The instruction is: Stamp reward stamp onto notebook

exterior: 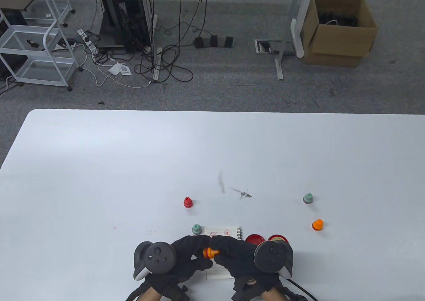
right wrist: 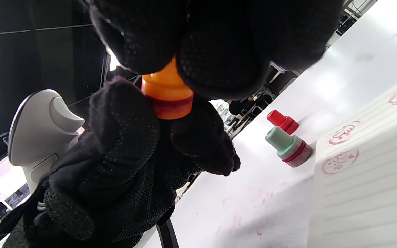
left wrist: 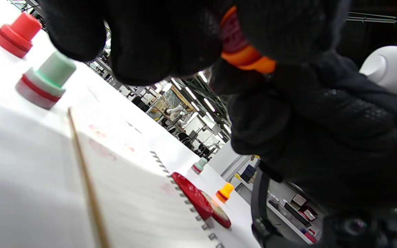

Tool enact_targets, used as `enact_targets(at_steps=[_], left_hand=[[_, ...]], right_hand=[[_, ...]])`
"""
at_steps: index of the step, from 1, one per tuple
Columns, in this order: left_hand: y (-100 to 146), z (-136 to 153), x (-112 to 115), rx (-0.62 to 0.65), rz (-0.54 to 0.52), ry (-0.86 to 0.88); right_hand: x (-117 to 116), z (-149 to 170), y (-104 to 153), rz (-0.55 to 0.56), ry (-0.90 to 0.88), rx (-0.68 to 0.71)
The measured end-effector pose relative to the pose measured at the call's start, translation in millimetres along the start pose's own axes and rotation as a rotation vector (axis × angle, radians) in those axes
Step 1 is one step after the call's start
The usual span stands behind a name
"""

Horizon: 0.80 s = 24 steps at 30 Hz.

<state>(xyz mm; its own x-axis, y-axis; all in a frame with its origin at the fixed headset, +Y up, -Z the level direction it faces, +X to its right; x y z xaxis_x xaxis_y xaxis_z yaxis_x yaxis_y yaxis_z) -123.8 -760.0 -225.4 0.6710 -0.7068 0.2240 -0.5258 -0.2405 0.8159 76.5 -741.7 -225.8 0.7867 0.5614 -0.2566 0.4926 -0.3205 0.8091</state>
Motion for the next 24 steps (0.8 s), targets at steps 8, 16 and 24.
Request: enact_targets(at_steps=[8, 16, 24], left_hand=[[3.4, 12.1, -12.2, -0.049, 0.032, -0.071], [11.6, 12.6, -27.7, -0.078, 0.011, -0.492], [12.2, 14.3, -27.5, -0.094, 0.032, -0.593]], right_hand=[[9.2, 6.6, 1.5, 0.052, 0.048, -0.030], [49.9, 5.8, -0.1, 0.161, 0.189, -0.014], [165.6, 41.5, 4.4, 0.236, 0.547, -0.222]])
Point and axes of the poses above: the tracker on the back of each hand, its own z axis roughly to the little-finger side, its own y axis roughly from the fingertips to the wrist, x = y × z, the point moved 3 cm from there along -y, roughly from the wrist to the fingertips, and after that the axes turned 4 degrees about x, right-handed, at the moved point
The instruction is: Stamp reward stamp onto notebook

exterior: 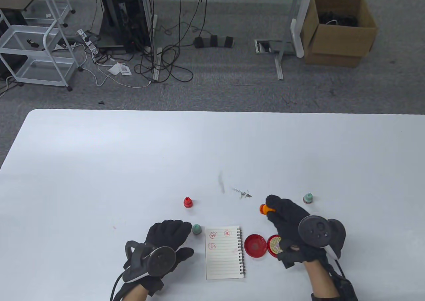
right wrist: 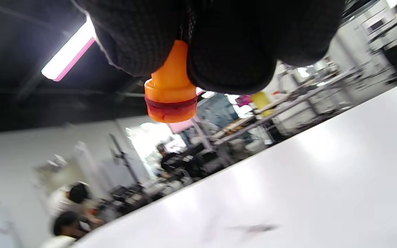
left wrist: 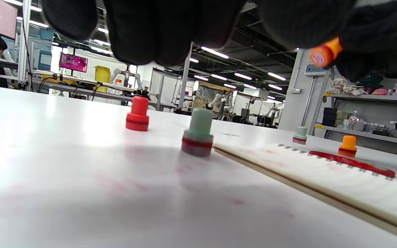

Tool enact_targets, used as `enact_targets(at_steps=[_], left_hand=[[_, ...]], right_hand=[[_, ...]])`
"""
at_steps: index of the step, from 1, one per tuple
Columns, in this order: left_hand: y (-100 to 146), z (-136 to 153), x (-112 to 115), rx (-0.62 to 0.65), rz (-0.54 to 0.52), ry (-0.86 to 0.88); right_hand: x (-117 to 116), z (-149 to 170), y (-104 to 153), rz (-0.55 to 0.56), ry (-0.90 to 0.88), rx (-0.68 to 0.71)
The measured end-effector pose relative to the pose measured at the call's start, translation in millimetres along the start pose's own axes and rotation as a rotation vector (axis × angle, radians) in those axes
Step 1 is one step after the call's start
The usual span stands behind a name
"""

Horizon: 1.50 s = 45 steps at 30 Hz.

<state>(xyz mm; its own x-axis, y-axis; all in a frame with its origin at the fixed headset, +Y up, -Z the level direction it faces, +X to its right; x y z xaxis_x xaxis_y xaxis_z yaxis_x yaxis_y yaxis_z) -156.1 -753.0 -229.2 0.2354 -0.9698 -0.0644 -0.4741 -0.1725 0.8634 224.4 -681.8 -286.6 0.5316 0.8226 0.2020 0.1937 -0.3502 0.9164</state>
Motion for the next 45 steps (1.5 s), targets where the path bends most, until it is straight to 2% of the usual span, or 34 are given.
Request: enact_targets(at_steps=[6, 11, 17, 22, 33, 39, 45], left_hand=[[0.8, 4.5, -2.7, -0.019, -0.001, -0.028], [1.2, 6.9, -4.7, -0.032, 0.001, -0.040], [1.2, 9.0, -6.7, -0.047, 0.008, -0.052], [1.0, 10.6, -7.8, -0.058, 0.017, -0.059], [0.7, 11.0, -7.2, -0.062, 0.035, -0.062], [0.4, 12.7, -7.0, -0.067, 0.043, -0.056], [-1.0, 22.1, -2.3, -0.096, 0.061, -0.039]], right_hand=[[21.8, 55.2, -4.8, -0.089, 0.261, -0.135], [27.3, 100.8, -0.3, -0.149, 0.367, -0.264], [25.2, 145.8, 8.8, -0.229, 0.450, -0.387], [15.4, 170.8, 17.7, -0.310, 0.517, -0.445], [-1.8, 179.7, 25.3, -0.387, 0.592, -0.451], [12.0, 172.9, 26.7, -0.360, 0.550, -0.467], [28.2, 146.9, 26.7, -0.296, 0.467, -0.424]])
Point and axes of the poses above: the tracker on the back of each hand, its own z axis roughly to the little-finger side, its own y axis roughly from the fingertips to the wrist, x = y × z, the point moved 3 cm from there along -y, roughly from the wrist to the fingertips, and after that the axes turned 4 degrees about x, right-handed, at the moved point
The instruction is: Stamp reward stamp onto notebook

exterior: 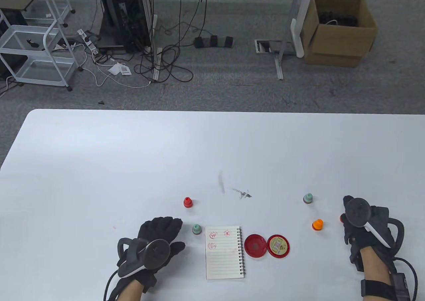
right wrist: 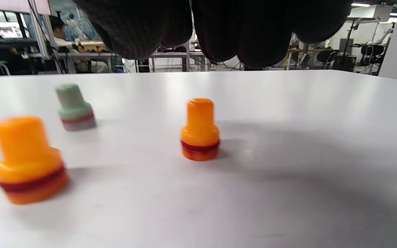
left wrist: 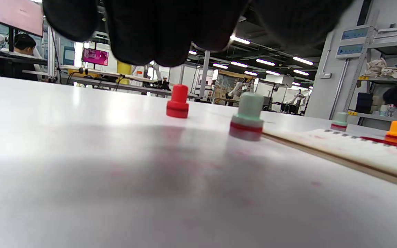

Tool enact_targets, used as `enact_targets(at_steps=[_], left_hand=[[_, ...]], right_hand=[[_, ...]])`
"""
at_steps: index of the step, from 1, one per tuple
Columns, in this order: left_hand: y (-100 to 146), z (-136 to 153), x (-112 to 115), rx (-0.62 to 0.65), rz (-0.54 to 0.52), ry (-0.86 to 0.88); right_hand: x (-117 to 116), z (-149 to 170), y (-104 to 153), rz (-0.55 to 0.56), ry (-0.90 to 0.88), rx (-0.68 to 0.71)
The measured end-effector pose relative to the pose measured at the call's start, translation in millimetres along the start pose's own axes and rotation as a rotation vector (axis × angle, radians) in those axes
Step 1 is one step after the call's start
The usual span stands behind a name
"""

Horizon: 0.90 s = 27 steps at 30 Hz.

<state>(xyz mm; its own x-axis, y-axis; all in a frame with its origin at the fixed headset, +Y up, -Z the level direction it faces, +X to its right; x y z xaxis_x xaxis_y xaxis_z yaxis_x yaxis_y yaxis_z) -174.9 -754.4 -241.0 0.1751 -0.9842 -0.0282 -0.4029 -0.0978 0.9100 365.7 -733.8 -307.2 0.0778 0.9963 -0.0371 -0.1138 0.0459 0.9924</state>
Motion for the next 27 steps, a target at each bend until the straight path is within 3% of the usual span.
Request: enact_targets(at_steps=[5, 11, 22, 27], left_hand=[[0.2, 2.6, -0.9, -0.014, 0.000, -0.008], [1.1, 0.6, -2.5, -0.008, -0.008, -0.013], [0.5, 1.7, -1.2, -0.010, -0.006, -0.009], [1.4, 3.0, -1.6, -0.014, -0.012, -0.010]], right_hand=[[13.6, -28.0, 13.7, 0.046, -0.090, 0.079], [13.2, -73.8, 24.5, 0.048, -0.163, 0.192], [-10.7, -164.1, 41.5, -0.035, -0.276, 0.342], [-32.3, -184.9, 52.1, 0.004, -0.286, 0.385]])
Point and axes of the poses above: the tracker on the back of each hand, its own z axis roughly to the little-finger side, its own y axis roughly from the fingertips to the wrist, x = y × z, the point moved 3 cm from there along -y, roughly from the wrist to the fingertips, and after that the axes turned 4 degrees about x, right-handed, at the moved point
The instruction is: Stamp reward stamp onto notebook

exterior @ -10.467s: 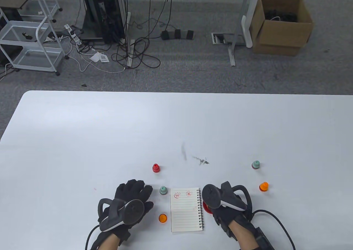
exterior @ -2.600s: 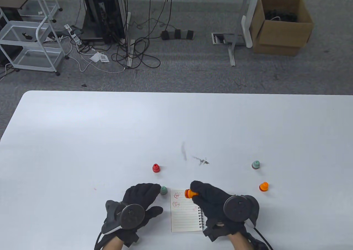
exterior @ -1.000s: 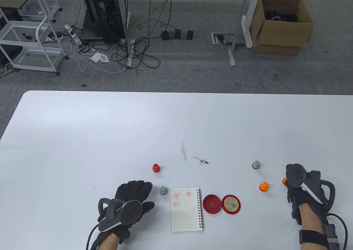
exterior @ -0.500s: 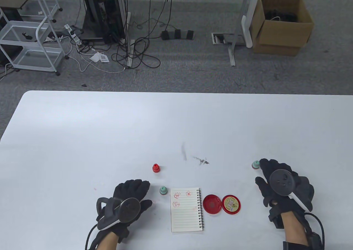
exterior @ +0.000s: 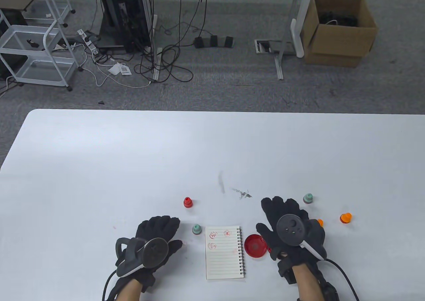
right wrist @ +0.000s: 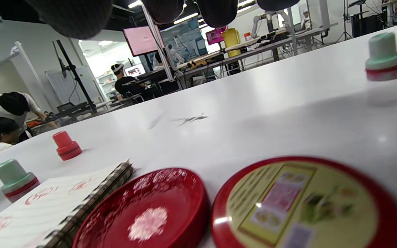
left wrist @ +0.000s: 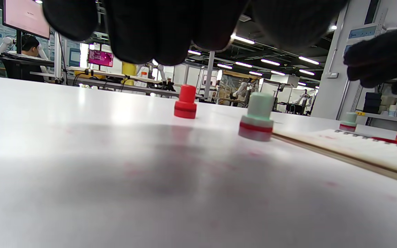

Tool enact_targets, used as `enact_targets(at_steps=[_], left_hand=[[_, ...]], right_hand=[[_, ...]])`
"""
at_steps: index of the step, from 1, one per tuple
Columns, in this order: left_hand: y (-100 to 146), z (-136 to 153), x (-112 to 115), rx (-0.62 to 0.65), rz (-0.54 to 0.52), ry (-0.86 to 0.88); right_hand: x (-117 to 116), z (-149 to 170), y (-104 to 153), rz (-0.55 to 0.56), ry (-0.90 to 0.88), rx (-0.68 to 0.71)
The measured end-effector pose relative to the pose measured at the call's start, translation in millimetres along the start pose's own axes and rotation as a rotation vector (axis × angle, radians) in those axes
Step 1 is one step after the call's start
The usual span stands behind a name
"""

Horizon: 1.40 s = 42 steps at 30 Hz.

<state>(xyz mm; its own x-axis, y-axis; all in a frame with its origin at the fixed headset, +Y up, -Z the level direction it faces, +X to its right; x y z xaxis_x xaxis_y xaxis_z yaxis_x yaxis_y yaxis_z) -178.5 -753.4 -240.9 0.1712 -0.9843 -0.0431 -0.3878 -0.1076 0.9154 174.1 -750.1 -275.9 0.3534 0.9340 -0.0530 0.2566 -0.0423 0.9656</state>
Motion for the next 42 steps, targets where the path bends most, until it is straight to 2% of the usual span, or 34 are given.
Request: enact_targets(at_steps=[2, 4, 6, 13, 18, 22, 26, 36, 42], left_hand=[[0.4, 0.6, 0.5, -0.002, 0.003, 0.000], [-0.2, 0.8, 1.3, -0.006, 0.009, -0.002], [-0.4, 1.0, 1.5, -0.007, 0.010, -0.001], [1.2, -2.3, 2.3, 0.000, 0.012, -0.001], [1.4, -8.3, 0.8, 0.011, 0.025, 0.103], [-8.3, -10.0, -8.3, 0.004, 0.084, 0.166], [-21.3, -15.5, -12.6, 0.010, 0.129, 0.157], [-56.8, -29.3, 19.6, -0.013, 0.291, 0.058], [-69.8, -33.6, 39.2, -0.042, 0.341, -0.007]], right_hand=[[-14.3, -4.5, 5.1, 0.005, -0.047, 0.000], [-19.4, -14.3, 8.0, -0.067, -0.094, 0.000], [-18.3, -21.0, 8.7, -0.029, -0.069, 0.025], [-20.8, -22.3, 11.4, -0.012, -0.031, 0.045], [-19.0, -21.6, 12.3, 0.007, -0.028, 0.053], [-18.2, -21.7, 12.0, 0.015, -0.034, 0.054], [-18.5, -22.1, 12.4, 0.014, -0.038, 0.058], [-17.0, -22.7, 12.9, 0.031, -0.036, 0.066], [-16.4, -23.0, 13.3, 0.032, -0.036, 0.067]])
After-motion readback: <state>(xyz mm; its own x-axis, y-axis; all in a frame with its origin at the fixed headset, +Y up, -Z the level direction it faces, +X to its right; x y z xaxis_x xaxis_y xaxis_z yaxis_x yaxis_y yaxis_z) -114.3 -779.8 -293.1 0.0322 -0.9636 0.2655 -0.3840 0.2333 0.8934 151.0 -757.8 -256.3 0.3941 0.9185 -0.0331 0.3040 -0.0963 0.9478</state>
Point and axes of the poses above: the tracker on the back of each hand, its own z axis roughly to the little-finger side, its own y axis roughly from the fingertips to the wrist, x = y × z, the point moved 3 cm from there along -y, roughly from the wrist to the fingertips, and after that the axes turned 4 degrees about x, right-handed, at the moved point
